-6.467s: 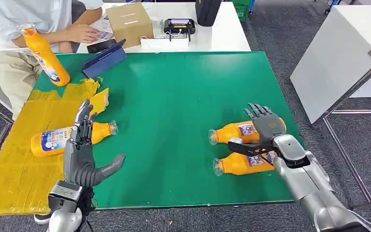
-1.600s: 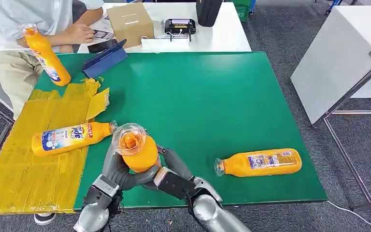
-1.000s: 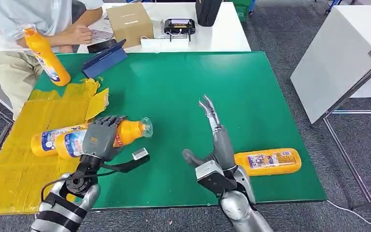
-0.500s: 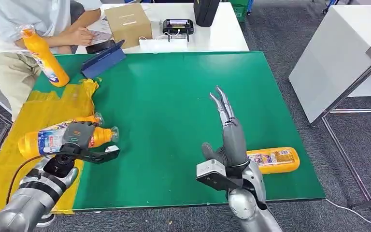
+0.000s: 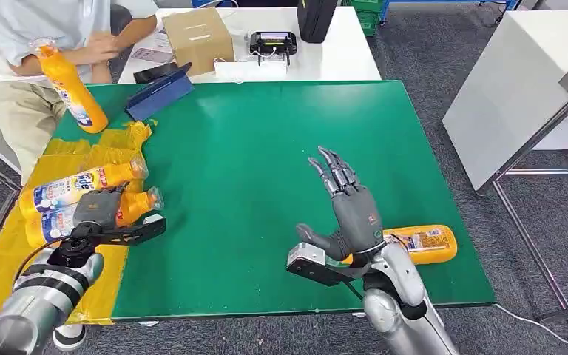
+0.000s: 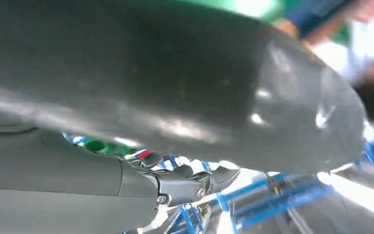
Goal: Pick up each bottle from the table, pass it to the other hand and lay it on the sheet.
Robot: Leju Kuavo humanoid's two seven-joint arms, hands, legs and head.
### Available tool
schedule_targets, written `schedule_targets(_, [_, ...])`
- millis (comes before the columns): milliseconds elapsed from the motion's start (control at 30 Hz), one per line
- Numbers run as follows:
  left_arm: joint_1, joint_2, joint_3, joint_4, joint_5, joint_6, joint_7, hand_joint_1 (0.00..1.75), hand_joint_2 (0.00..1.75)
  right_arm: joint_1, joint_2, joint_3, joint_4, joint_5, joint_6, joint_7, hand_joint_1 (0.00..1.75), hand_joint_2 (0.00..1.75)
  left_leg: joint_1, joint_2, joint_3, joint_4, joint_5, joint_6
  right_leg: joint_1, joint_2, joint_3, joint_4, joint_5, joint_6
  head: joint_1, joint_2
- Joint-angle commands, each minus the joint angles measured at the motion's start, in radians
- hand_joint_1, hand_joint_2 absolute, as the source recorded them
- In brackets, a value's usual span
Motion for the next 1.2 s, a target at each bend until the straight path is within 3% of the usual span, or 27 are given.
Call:
schedule_targets(33, [0.134, -0.071, 0.164, -0.159, 0.069, 0.064, -0.075, 0.0, 1.75, -0.026, -0.174, 0.007, 0.167, 0.074, 0.067, 0.044, 0.0, 0.0, 0.001, -0.001, 0.005, -0.002, -0.002, 0.0, 0.0, 0.004, 0.006, -0.003, -0.001, -0.001, 0.0, 0.0])
schedule_targets(333, [0.186, -0.1, 0.212, -0.303, 0.126, 0.104, -0.139, 0.0, 1.75, -0.009, -0.25, 0.0, 0.171, 0.1, 0.122, 0.059, 0.0, 0.0, -0.001, -0.004, 0.0, 0.001, -0.002, 0.0, -0.001, 0.001, 0.001, -0.001, -0.002, 0.0, -0.001, 0.0])
schedule_targets(800, [0.48, -0.208, 0.25, -0.978, 0.65, 0.079, -0.444, 0.0, 1.75, 0.156, -0.385, -0.209, 0.132, 0.107, 0.194, 0.083, 0.0, 0.0, -0.002, -0.005, -0.005, 0.002, -0.004, 0.002, -0.002, 0.0, -0.003, -0.001, -0.003, 0.001, -0.001, 0.0])
schedule_targets(1067, [0.524, -0.211, 0.181, -1.089, 0.798, 0.031, -0.529, 0.0, 1.75, 0.206, -0.41, -0.269, 0.228, 0.105, 0.241, 0.099, 0.0, 0.0, -0.001, -0.006, -0.002, 0.001, -0.007, 0.002, -0.002, 0.001, 0.001, -0.002, -0.005, 0.002, -0.001, 0.0])
schedule_targets(1200, [0.528, -0.213, 0.141, -1.104, 0.828, 0.034, -0.555, 0.0, 1.75, 0.177, -0.388, -0.256, 0.304, 0.137, 0.248, 0.113, 0.0, 0.0, -0.001, -0.007, -0.001, 0.001, -0.007, 0.002, -0.001, 0.002, 0.002, -0.002, -0.005, 0.002, -0.001, 0.0])
